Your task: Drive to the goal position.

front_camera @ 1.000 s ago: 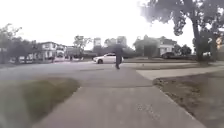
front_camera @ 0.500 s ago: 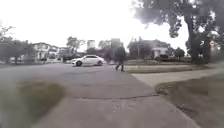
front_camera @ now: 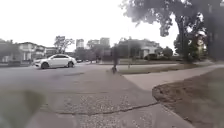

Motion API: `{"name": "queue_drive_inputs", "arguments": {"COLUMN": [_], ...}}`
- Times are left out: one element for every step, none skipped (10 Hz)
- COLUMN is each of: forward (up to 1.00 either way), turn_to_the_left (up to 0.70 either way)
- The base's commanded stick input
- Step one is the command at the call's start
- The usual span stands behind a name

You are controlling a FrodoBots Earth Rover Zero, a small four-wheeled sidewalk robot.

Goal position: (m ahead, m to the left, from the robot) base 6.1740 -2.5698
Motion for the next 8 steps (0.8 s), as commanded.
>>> {"name": "queue_drive_inputs", "arguments": {"forward": [1.0, 1.0, 1.0, 1.0, 1.0, 1.0, 1.0, 1.0], "turn_to_the_left": [-0.4, -0.4, -0.21, -0.06, 0.0, 0.0, 0.0, 0.0]}}
